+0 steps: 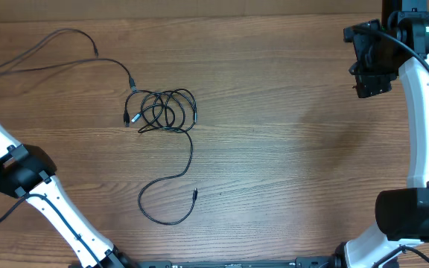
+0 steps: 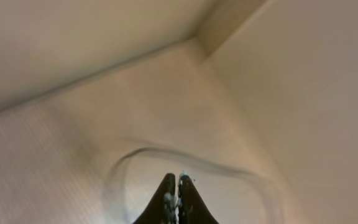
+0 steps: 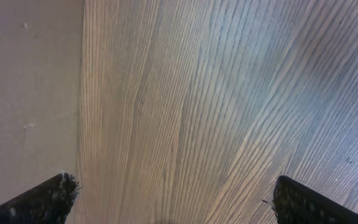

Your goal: Untangle cables

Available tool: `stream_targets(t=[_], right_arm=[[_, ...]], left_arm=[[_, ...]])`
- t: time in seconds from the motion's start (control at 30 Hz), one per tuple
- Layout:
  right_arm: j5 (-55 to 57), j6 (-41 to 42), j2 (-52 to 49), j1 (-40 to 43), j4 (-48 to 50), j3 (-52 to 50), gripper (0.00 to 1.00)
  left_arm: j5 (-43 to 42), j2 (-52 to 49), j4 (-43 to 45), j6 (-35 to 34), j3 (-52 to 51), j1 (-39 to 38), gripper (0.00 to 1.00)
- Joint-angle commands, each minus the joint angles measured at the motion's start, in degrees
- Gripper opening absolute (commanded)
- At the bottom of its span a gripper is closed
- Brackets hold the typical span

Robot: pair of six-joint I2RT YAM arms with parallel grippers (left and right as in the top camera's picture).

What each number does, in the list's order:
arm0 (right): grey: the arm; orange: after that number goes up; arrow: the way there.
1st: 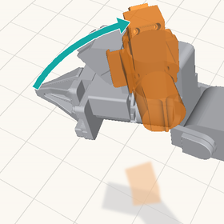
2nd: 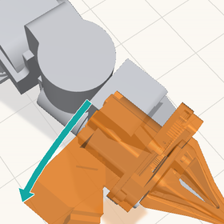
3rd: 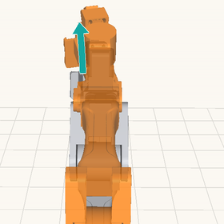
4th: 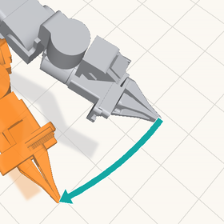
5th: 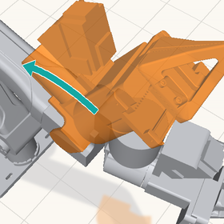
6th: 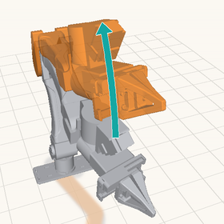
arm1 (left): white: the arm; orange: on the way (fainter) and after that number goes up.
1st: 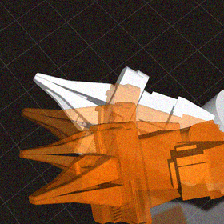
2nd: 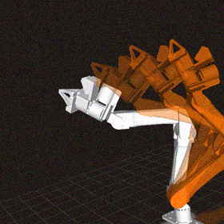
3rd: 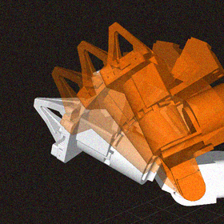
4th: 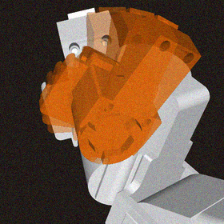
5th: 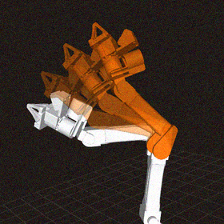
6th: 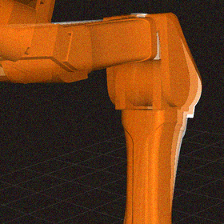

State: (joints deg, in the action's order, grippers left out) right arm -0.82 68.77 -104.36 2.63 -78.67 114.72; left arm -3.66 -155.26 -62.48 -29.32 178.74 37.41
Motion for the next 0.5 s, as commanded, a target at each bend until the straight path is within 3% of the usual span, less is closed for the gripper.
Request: stream_targets(t=[0.0, 0.07, 0.1, 0.13, 0.17, 0.3, 0.47], right_arm=[[0.8, -0.2, 1.7, 0.1, 0.1, 0.1, 1.0], [0.8, -0.2, 1.7, 0.1, 0.1, 0.1, 1.0], [0.8, -0.2, 1.7, 0.1, 0.1, 0.1, 1.0], [0.8, -0.2, 1.7, 0.1, 0.1, 0.1, 1.0], [0.8, -0.2, 1.7, 0.1, 0.1, 0.1, 1.0], [0.8, -0.2, 1.7, 0.1, 0.1, 0.1, 1.0], [0.8, -0.2, 1.7, 0.1, 0.1, 0.1, 1.0]], left_arm=[[-8.3, 0.9, 3.7, 2.6, 1.2, -2.0, 0.04], [-6.8, 0.9, 4.2, 4.7, -0.2, -3.1, 0.04], [-5.7, 0.9, 4.1, 5.8, -0.9, -3.7, 0.12], [-4.4, 0.9, 3.8, 6.7, -2.1, -4.3, 0.29], [-3.8, 0.9, 3.5, 7.4, -3.3, -4.8, 0.4], [-5.6, 0.9, 2.3, 8.6, -9.4, -6.7, 0.47], [-15.2, 0.9, 2.7, 8.6, -15.8, -10.2, 0.57]])
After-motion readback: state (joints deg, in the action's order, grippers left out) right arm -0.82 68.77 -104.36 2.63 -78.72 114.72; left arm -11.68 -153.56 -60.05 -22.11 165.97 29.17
